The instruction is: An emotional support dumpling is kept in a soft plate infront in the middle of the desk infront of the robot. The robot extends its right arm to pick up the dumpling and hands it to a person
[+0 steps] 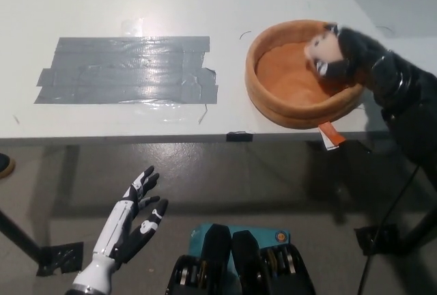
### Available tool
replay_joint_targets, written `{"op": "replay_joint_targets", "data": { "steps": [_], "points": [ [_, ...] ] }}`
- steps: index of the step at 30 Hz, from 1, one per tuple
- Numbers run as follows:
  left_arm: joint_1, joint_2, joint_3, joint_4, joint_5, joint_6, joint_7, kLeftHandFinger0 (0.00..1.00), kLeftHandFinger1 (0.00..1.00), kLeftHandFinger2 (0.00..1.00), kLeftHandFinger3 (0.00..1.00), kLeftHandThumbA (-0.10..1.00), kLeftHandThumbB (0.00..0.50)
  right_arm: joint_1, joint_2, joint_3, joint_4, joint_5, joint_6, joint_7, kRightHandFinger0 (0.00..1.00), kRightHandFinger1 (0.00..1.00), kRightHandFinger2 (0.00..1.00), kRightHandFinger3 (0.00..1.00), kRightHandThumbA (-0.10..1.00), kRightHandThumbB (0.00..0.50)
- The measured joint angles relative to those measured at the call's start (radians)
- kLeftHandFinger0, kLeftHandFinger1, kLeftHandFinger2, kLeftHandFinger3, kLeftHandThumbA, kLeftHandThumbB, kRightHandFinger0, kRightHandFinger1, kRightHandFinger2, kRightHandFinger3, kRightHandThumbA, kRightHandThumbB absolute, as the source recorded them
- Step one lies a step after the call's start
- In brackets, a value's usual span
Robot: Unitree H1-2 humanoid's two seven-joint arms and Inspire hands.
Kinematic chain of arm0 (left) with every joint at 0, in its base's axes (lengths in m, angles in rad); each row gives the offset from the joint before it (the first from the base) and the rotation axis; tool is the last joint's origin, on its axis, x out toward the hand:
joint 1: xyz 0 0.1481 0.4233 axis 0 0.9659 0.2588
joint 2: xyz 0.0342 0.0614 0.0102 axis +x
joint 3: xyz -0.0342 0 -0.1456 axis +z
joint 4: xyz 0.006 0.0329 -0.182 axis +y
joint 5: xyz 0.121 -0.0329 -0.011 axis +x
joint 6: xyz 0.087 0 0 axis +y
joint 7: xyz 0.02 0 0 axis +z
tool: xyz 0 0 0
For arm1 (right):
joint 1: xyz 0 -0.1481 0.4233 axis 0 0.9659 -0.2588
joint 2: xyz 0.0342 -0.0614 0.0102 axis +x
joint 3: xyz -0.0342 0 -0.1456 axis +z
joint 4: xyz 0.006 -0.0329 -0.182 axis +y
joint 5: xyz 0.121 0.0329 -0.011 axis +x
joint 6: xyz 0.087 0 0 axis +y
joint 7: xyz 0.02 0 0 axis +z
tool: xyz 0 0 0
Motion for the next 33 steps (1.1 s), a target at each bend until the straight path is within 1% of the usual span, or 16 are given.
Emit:
{"op": "replay_joint_targets", "data": {
  "steps": [3, 5, 8, 11, 12, 14, 15, 18, 22, 25, 28, 29, 30, 31, 32, 33],
  "points": [
    [-0.024, 0.0, 0.001, 0.003, 0.0, 0.0, 0.0, 0.9, 1.0, 1.0, 1.0, 0.69, 0.278, -0.007, -0.001, -0.039, -0.109, 0.008, 0.0, -0.004, 0.22, 0.72, 1.0, 1.0, -0.1, 0.175],
    [-0.034, 0.0, 0.001, 0.004, 0.0, 0.0, 0.0, 0.94, 1.0, 1.0, 1.0, 0.69, 0.279, -0.009, -0.002, -0.064, -0.181, 0.016, 0.0, -0.004, 0.2, 0.7, 1.0, 1.0, -0.1, 0.165],
    [-0.037, 0.0, 0.001, 0.004, -0.001, 0.0, -0.002, 0.94, 1.0, 1.0, 1.0, 0.7, 0.28, -0.009, -0.003, -0.091, -0.295, 0.025, 0.008, -0.002, 0.14, 0.65, 1.0, 1.0, -0.1, 0.18],
    [-0.037, 0.0, 0.001, 0.004, -0.001, 0.0, -0.003, 0.93, 1.0, 1.0, 1.0, 0.7, 0.284, -0.01, -0.008, -0.102, -0.395, 0.028, 0.02, 0.003, 0.11, 0.64, 0.97, 1.0, -0.1, 0.188],
    [-0.037, 0.0, 0.001, 0.004, -0.001, 0.001, -0.003, 0.93, 1.0, 1.0, 1.0, 0.7, 0.283, -0.01, -0.008, -0.106, -0.438, 0.028, 0.029, 0.007, 0.12, 0.64, 0.97, 1.0, -0.1, 0.18],
    [-0.037, 0.001, 0.001, 0.004, -0.001, 0.001, -0.003, 0.93, 1.0, 1.0, 1.0, 0.7, 0.281, -0.012, -0.008, -0.107, -0.48, 0.028, 0.035, 0.011, 0.24, 0.74, 1.0, 1.0, -0.1, 0.168],
    [-0.037, 0.001, 0.001, 0.004, -0.001, 0.001, -0.003, 0.93, 1.0, 1.0, 1.0, 0.7, 0.279, -0.014, -0.008, -0.107, -0.502, 0.028, 0.036, 0.013, 0.22, 0.72, 1.0, 1.0, -0.1, 0.168],
    [-0.037, 0.001, 0.001, 0.004, -0.001, 0.001, -0.003, 0.93, 1.0, 1.0, 1.0, 0.71, 0.277, -0.017, -0.003, -0.106, -0.519, 0.028, 0.037, 0.015, 0.09, 0.62, 1.0, 1.0, -0.1, 0.19],
    [-0.037, 0.001, 0.001, 0.004, 0.0, 0.001, -0.003, 0.93, 1.0, 1.0, 1.0, 0.72, 0.275, -0.022, 0.018, -0.099, -0.504, 0.028, 0.043, 0.016, 0.08, 0.61, 0.98, 1.0, -0.1, 0.182],
    [-0.037, 0.002, 0.001, 0.003, 0.001, 0.002, -0.003, 0.93, 1.0, 1.0, 1.0, 0.72, 0.279, -0.033, 0.041, -0.078, -0.464, 0.025, 0.047, 0.017, 0.17, 0.73, 1.0, 1.0, -0.1, 0.168],
    [-0.037, 0.002, 0.001, 0.002, 0.001, 0.005, -0.003, 0.93, 1.0, 1.0, 1.0, 0.72, 0.289, -0.047, 0.067, -0.062, -0.41, 0.021, 0.052, 0.017, 0.2, 0.75, 1.0, 1.0, -0.1, 0.187],
    [-0.037, 0.002, 0.001, 0.002, 0.002, 0.006, -0.003, 0.93, 1.0, 1.0, 1.0, 0.72, 0.29, -0.055, 0.08, -0.058, -0.377, 0.019, 0.053, 0.015, 0.32, 0.87, 1.0, 1.0, -0.1, 0.201],
    [-0.037, 0.002, 0.0, 0.0, 0.002, 0.008, -0.003, 0.93, 1.0, 1.0, 1.0, 0.72, 0.29, -0.062, 0.091, -0.054, -0.344, 0.016, 0.053, 0.013, 0.45, 0.95, 1.0, 0.99, -0.1, 0.204],
    [-0.037, 0.002, 0.0, -0.001, 0.003, 0.01, -0.003, 0.93, 1.0, 1.0, 1.0, 0.73, 0.289, -0.072, 0.106, -0.048, -0.298, 0.012, 0.052, 0.009, 0.43, 0.87, 1.0, 0.94, -0.1, 0.216],
    [-0.037, 0.002, 0.0, -0.002, 0.003, 0.012, -0.003, 0.94, 1.0, 1.0, 1.0, 0.73, 0.288, -0.079, 0.114, -0.044, -0.268, 0.009, 0.05, 0.006, 0.27, 0.74, 0.93, 0.91, -0.1, 0.22],
    [-0.037, 0.002, 0.0, -0.003, 0.004, 0.014, -0.003, 0.94, 1.0, 1.0, 1.0, 0.72, 0.287, -0.085, 0.121, -0.041, -0.239, 0.008, 0.047, 0.003, 0.14, 0.66, 0.91, 0.9, -0.1, 0.23]
  ]
}}
